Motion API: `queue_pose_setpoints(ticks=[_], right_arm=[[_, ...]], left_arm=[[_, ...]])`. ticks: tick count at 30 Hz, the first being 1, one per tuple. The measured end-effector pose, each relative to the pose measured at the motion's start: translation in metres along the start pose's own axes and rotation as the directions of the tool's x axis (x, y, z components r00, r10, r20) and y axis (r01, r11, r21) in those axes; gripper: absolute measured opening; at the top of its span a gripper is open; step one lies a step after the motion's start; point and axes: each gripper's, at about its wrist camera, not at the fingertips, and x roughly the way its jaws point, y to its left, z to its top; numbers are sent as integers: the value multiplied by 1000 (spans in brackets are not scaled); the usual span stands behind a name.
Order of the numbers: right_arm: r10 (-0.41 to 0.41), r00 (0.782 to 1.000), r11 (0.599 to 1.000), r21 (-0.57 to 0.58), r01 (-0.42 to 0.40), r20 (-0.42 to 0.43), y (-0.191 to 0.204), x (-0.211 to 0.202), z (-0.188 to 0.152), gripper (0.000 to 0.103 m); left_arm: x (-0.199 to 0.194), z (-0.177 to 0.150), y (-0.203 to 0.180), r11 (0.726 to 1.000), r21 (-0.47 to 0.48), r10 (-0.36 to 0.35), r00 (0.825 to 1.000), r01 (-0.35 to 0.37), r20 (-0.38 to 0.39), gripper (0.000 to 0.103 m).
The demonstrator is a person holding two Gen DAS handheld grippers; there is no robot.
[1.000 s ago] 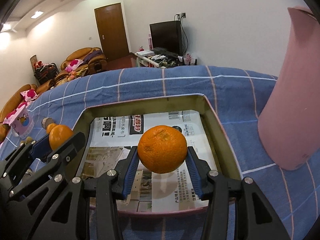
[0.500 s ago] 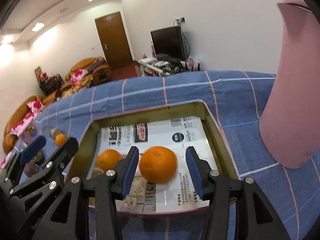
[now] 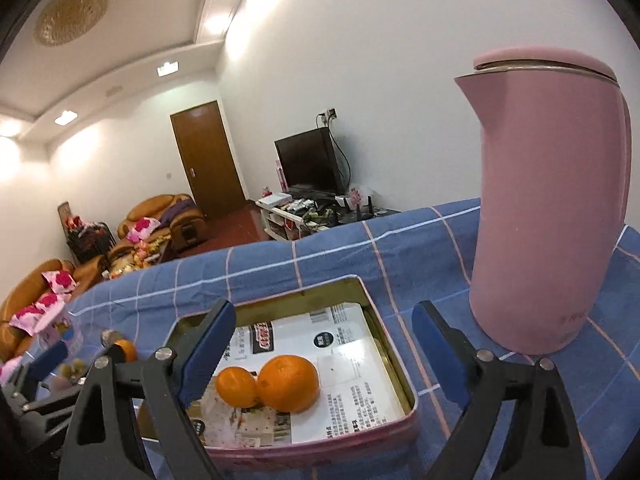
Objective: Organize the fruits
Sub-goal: 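Open both tools to drop the oranges onto the newspaper in the tin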
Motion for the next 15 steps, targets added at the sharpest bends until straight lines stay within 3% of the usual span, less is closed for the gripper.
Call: queue_pose_setpoints(ticks=[8, 15], right_arm=[[-35, 999, 998, 47, 37, -41, -7, 3, -8, 91], [-49, 999, 999, 11, 49, -24, 11, -8, -16, 91]], left_arm=[[-4, -8, 10, 1000, 13, 9, 1000, -9, -2, 103], [-10, -14, 27, 1000, 1, 9, 1000, -9, -7, 103]])
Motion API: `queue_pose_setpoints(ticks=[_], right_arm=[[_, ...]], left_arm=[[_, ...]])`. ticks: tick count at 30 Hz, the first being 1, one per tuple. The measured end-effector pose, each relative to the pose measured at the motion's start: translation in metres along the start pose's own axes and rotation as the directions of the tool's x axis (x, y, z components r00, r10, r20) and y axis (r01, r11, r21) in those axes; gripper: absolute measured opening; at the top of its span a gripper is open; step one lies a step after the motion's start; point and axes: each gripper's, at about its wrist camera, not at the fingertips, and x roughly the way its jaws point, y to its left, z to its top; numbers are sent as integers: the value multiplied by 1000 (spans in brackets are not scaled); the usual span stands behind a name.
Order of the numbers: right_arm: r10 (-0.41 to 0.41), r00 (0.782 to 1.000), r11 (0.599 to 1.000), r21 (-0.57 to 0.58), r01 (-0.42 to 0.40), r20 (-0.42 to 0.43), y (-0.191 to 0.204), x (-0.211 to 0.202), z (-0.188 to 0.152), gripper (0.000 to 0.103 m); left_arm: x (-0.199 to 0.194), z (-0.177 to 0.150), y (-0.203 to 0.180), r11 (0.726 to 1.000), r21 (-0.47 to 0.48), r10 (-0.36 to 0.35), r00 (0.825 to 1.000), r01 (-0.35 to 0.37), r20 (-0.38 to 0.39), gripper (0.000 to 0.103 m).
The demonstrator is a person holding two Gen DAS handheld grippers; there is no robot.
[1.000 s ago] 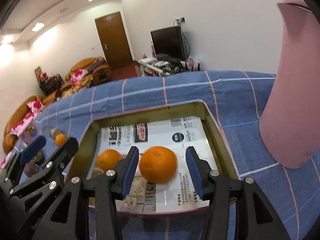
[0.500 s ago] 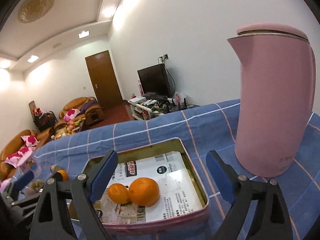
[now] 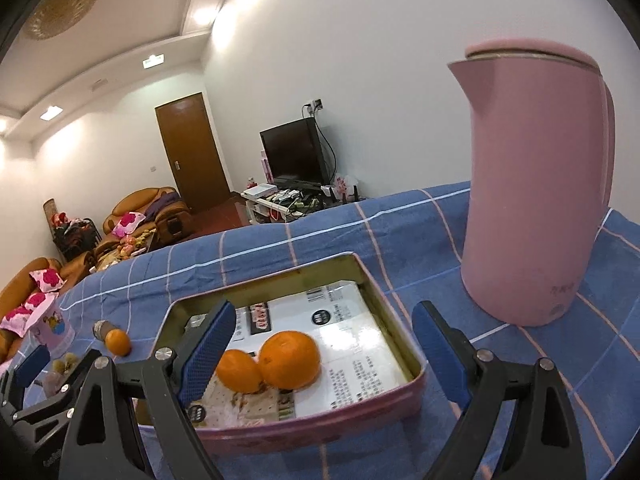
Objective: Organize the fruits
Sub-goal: 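Open both tools to drop the oranges onto the newspaper in the tin, then withdraw both tools from the tin toward the remaining items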
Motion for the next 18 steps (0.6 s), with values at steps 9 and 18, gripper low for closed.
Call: queue_pose_setpoints(ticks=[9, 18], right_arm=[[52, 998, 999, -3, -52, -24, 28, -6, -11, 91], [97, 995, 994, -36, -99, -37, 60, -8, -20, 91]], left_arm=[[-2, -4, 27, 999, -34, 7, 1000, -8, -17, 103], [-1, -5, 54, 999, -38, 31, 999, -32, -28, 103]])
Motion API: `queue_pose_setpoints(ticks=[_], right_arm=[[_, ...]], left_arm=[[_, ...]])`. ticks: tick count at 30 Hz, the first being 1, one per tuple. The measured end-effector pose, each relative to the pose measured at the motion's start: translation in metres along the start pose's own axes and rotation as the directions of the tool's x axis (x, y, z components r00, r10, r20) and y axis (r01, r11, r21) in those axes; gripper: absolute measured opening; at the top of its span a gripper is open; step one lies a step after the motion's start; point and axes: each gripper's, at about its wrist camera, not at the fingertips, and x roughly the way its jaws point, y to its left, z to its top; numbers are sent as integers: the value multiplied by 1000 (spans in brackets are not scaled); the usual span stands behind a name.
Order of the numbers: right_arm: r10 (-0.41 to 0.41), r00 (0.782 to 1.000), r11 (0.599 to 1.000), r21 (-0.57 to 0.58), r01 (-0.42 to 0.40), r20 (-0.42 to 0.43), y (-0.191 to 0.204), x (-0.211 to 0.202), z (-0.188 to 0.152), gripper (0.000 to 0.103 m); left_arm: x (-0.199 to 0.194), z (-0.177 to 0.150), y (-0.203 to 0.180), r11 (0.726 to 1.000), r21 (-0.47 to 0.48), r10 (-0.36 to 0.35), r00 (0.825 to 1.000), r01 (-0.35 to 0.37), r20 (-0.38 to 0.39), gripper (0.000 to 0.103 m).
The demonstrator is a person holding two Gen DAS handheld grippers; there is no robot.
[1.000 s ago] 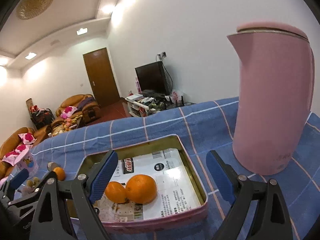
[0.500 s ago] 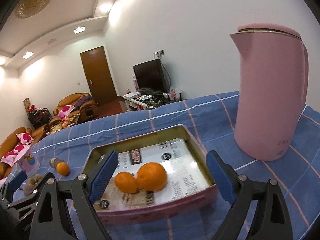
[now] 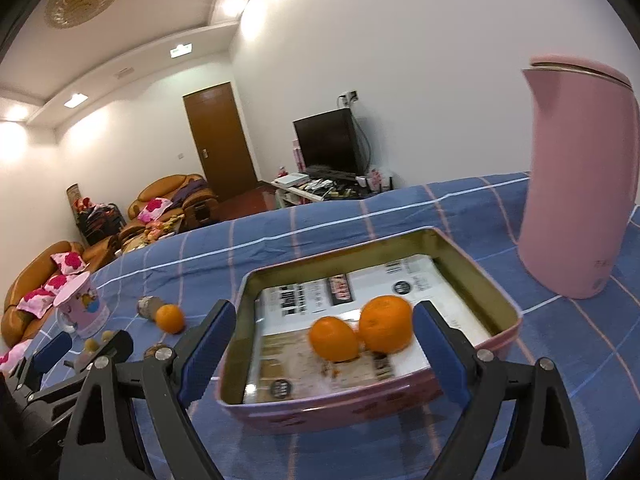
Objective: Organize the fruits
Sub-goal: 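Withdraw both tools from the tin toward the remaining items, then grasp the small cylindrical can with the right tool while the left tool grasps the dark purple fruit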
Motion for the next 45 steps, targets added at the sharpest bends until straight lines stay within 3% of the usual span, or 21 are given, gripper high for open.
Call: queue_pose_setpoints(ticks=[12, 19, 24, 28, 30, 32, 34, 36, 40, 41, 43, 45], right_arm=[[64, 998, 995, -78, -65, -18, 60, 4, -12, 91], [117, 990, 975, -180, -129, -72, 103, 10, -22, 91], [207, 962, 935, -253, -249, -180, 137, 18, -33, 91], [220, 933, 882, -350, -315, -287, 174, 31, -48, 90], [216, 916, 866, -366, -340, -338, 184, 38, -54, 82], [191, 899, 852, -389, -351, -394, 193, 48, -62, 68], [180, 883, 845, -392, -365, -433, 197, 54, -67, 65], [181, 876, 847, -382, -370, -447, 193, 56, -69, 64], [178, 849, 856, -347, -383, -498, 188, 65, -71, 42], [175, 855, 862, -343, -373, -489, 186, 64, -70, 40], [183, 852, 872, -319, -371, -490, 180, 63, -69, 40], [184, 855, 885, -298, -359, -485, 175, 63, -67, 40]], left_arm=[[16, 2, 73, 998, -23, 58, 997, -59, -44, 103], [34, 5, 132, 983, -89, 149, 982, -160, -113, 103], [42, 3, 159, 971, -130, 179, 970, -201, -162, 103], [42, 2, 169, 967, -181, 150, 974, -181, -172, 103], [43, 2, 168, 971, -189, 112, 978, -146, -179, 103], [43, 2, 161, 979, -178, 64, 980, -98, -187, 103], [43, 3, 153, 986, -155, 34, 982, -64, -184, 103], [44, 2, 143, 993, -114, 9, 982, -31, -191, 102], [48, -2, 121, 1000, -25, -21, 975, 16, -221, 99], [50, -4, 117, 1000, -11, -26, 973, 24, -229, 99], [52, -6, 112, 999, -1, -36, 968, 37, -247, 97], [56, -7, 110, 998, 1, -55, 961, 57, -271, 85]])
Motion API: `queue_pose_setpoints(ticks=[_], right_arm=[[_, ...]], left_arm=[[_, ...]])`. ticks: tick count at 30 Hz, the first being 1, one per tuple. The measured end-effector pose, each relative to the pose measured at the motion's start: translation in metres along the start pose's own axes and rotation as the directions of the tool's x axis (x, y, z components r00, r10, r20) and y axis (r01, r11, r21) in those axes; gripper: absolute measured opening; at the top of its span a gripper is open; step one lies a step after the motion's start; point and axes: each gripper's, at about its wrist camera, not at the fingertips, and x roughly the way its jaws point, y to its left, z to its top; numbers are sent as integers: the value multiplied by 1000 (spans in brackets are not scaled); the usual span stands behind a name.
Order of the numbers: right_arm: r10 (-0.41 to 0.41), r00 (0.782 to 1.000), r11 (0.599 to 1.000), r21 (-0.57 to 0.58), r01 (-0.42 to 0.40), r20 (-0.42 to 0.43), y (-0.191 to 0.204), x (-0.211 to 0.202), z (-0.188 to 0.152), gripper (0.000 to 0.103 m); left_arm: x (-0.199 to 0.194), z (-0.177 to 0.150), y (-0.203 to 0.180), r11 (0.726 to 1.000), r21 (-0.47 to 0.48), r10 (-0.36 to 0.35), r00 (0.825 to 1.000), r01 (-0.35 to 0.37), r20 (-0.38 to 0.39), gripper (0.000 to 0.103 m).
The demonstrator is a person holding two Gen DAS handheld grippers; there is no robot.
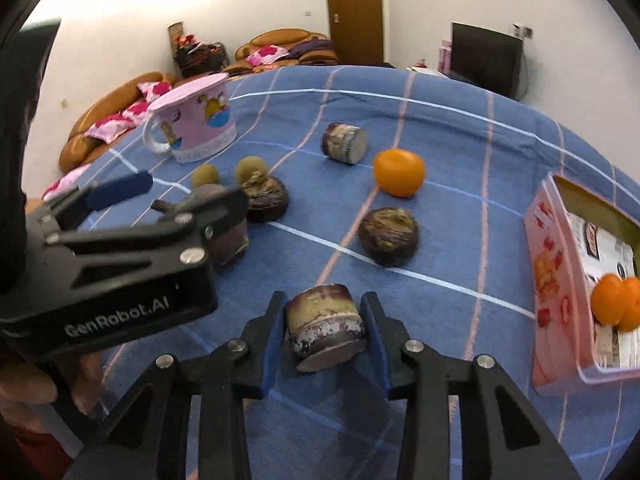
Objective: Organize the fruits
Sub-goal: 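Grasp the small cylindrical can with the right tool while the left tool grasps the dark purple fruit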
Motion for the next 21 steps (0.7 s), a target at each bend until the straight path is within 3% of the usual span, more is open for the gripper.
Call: queue_pose_setpoints(ticks=[2, 6, 12, 15, 19, 21], right_arm=[[0, 1000, 999, 47, -1, 23, -10, -6, 0, 40], [-28, 997, 996, 85, 21, 79, -19, -17, 0, 40], [-100, 980, 993, 84, 87, 170, -23, -34, 4, 40], [-131, 969, 990, 85, 116, 208, -24, -44, 5, 40], [-193, 941, 981, 83, 177, 279, -25, -57, 7, 40], [-215, 928, 977, 84, 198, 305, -26, -62, 8, 40]], left_arm=[[4, 0, -1, 1000, -2, -14, 1000, 14, -19, 72], [9, -2, 2, 993, -34, -116, 992, 114, -58, 52], [3, -3, 4, 995, -57, -88, 996, 86, -30, 52], [-11, -1, 11, 990, -115, -77, 995, 84, 70, 52], [-30, 0, 3, 995, -93, -20, 978, 40, 207, 52], [-36, 0, -3, 996, -84, -7, 971, 28, 241, 52]])
